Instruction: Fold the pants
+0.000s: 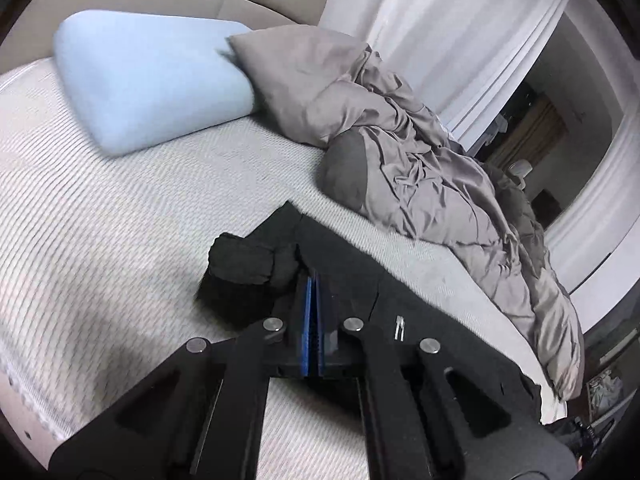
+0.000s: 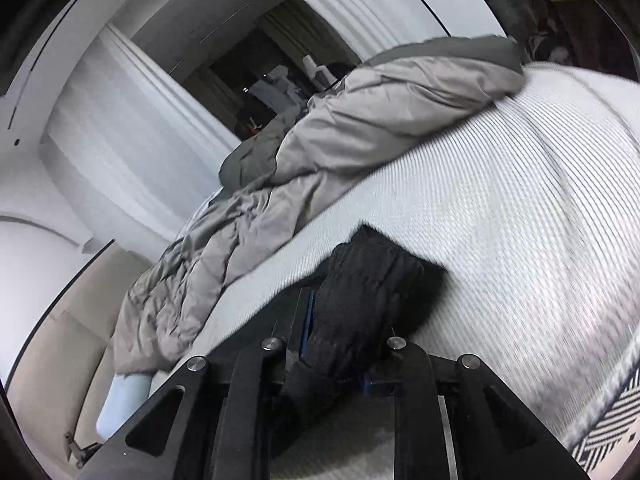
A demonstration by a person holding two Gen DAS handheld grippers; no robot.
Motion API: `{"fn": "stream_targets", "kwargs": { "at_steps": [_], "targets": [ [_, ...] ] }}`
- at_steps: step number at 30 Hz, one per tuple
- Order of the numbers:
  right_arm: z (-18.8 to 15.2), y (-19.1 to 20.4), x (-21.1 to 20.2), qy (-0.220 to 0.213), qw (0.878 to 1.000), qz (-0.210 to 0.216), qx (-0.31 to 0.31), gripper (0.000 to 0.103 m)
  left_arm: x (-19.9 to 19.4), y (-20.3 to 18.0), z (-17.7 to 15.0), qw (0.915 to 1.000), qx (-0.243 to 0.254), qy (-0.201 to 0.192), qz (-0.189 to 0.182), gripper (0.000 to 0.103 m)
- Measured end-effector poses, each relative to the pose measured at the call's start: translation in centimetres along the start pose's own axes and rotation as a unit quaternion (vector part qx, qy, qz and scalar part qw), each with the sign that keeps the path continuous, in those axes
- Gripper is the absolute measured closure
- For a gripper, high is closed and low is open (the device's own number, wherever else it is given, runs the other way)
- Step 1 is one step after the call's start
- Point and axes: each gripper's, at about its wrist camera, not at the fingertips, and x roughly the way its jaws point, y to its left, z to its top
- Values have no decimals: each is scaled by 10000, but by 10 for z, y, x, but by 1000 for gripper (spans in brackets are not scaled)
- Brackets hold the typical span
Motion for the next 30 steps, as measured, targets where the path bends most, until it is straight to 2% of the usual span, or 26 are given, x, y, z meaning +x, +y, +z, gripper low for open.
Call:
{"fn": "stream_targets", "kwargs": {
  "at_steps": [4,6,7,9,10,11,12,13,14,15,17,19,21,23,24,26,28,29,30],
  "targets": [
    [41,30,73,107,9991,-374,-143,85,77,-34,47,9992,116,169,348,103],
    [54,36,116,270,9981,-546,-113,85,124,-42,69,9964,222,191,793,102],
    [64,40,143,325,9965,-758,-134,85,151,-43,80,9952,248,308,893,101],
    [74,41,185,515,9938,-969,-183,72,186,-38,90,9925,233,707,973,94],
    [78,37,205,633,9906,-1197,-207,57,198,-35,93,9902,214,893,1053,94],
    [79,31,214,669,9884,-1353,-186,52,200,-34,94,9899,257,900,1068,94],
    [79,27,218,664,9874,-1431,-150,52,196,-33,94,9910,364,802,1013,91],
    [77,25,218,650,9872,-1450,-126,50,190,-32,92,9916,453,736,962,87],
    [75,24,215,623,9872,-1456,-180,43,182,-31,90,9917,589,678,919,74],
    [71,27,210,568,9869,-1478,-317,40,175,-29,88,9902,752,663,975,56],
    [60,34,195,447,9842,-1579,-664,33,162,-21,85,9886,901,531,1080,43],
    [48,41,175,289,9846,-1539,-777,28,159,-12,81,9880,959,518,1096,42],
    [28,40,153,228,9883,-1309,-749,21,168,-1,70,9851,1000,877,1094,41],
    [13,48,141,268,9923,-1023,-645,20,181,6,59,9811,1126,1226,988,41],
    [6,52,137,315,9928,-945,-665,20,186,5,54,9796,1212,1280,965,42],
    [-10,67,130,470,9913,-806,-931,20,200,-2,41,9709,1679,1381,1001,42],
    [-25,78,120,429,9895,-774,-1147,20,210,-11,27,9599,2184,1262,1221,53],
    [-31,82,117,430,9887,-730,-1236,19,215,-17,19,9527,2424,1189,1392,64],
    [-36,85,115,422,9883,-697,-1288,19,216,-20,16,9477,2576,1167,1483,67]
  ]
}}
